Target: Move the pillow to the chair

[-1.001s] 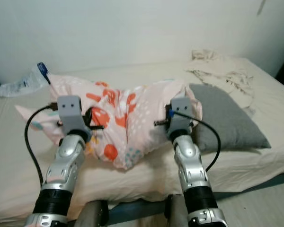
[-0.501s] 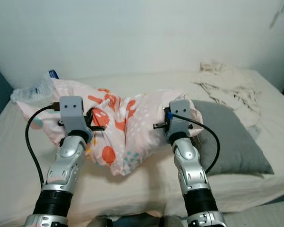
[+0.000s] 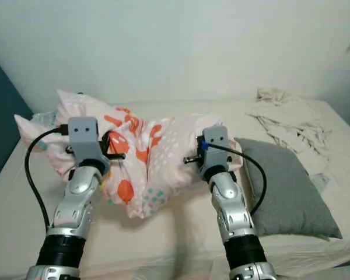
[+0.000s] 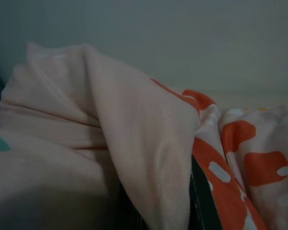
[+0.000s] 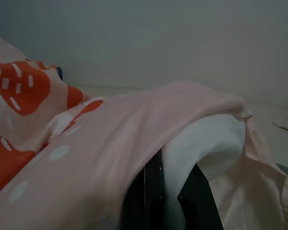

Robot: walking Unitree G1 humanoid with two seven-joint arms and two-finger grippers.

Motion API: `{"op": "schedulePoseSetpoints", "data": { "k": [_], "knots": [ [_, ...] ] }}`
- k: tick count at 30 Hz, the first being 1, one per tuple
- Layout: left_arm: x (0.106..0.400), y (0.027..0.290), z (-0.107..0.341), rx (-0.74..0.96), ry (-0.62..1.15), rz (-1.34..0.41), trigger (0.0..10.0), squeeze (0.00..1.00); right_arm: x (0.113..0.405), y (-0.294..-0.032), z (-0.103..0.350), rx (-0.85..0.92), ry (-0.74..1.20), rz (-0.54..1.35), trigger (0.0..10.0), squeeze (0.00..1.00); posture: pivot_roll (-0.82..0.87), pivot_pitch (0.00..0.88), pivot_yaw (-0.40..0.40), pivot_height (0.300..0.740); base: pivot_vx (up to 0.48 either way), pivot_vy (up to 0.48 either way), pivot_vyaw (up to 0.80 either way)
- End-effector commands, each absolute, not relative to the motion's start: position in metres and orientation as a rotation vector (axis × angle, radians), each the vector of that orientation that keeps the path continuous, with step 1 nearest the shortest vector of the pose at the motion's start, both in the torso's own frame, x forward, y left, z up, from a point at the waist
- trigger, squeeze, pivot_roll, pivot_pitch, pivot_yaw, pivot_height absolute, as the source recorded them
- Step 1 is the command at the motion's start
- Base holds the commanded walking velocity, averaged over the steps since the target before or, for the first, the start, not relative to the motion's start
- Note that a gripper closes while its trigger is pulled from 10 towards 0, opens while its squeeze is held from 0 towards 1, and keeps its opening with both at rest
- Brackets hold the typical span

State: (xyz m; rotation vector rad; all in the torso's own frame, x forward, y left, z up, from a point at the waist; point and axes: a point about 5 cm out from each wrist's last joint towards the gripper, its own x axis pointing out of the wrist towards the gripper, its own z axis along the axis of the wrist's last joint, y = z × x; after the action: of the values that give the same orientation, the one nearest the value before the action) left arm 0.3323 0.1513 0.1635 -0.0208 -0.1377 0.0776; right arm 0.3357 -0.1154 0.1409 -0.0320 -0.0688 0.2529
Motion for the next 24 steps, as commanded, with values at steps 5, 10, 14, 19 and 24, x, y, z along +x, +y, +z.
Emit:
{"op": "schedulePoseSetpoints", "data": {
  "k": [5, 10, 14, 19, 24],
  "knots": [
    [0.3291, 0.1446, 0.1716, -0.015, -0.192, 0.037, 10.0, 0.0, 0.3315, -0.112, 0.1408, -0.021, -0.094, 0.254, 10.0, 0.0, 0.03, 0.026, -0.012, 0.73, 0.0, 0.0, 0.0],
    [0.3258, 0.1443, 0.1684, -0.019, -0.18, 0.025, 10.0, 0.0, 0.3276, -0.1122, 0.1358, -0.008, -0.084, 0.256, 10.0, 0.0, 0.04, 0.022, -0.013, 0.73, 0.0, 0.0, 0.0],
    [0.3246, 0.1426, 0.1675, -0.01, -0.183, 0.009, 10.0, 0.0, 0.3262, -0.1094, 0.1338, -0.039, -0.084, 0.268, 10.0, 0.0, 0.04, 0.027, -0.017, 0.73, 0.0, 0.0, 0.0],
    [0.3248, 0.1422, 0.1686, -0.007, -0.187, 0.012, 10.0, 0.0, 0.3261, -0.1068, 0.1347, -0.05, -0.093, 0.277, 10.0, 0.0, 0.04, 0.03, -0.019, 0.73, 0.0, 0.0, 0.0],
    [0.3247, 0.1422, 0.1696, 0.0, -0.191, 0.014, 10.0, 0.0, 0.3261, -0.1065, 0.1353, -0.057, -0.097, 0.282, 10.0, 0.0, 0.04, 0.033, -0.019, 0.73, 0.0, 0.0, 0.0]
  ]
}}
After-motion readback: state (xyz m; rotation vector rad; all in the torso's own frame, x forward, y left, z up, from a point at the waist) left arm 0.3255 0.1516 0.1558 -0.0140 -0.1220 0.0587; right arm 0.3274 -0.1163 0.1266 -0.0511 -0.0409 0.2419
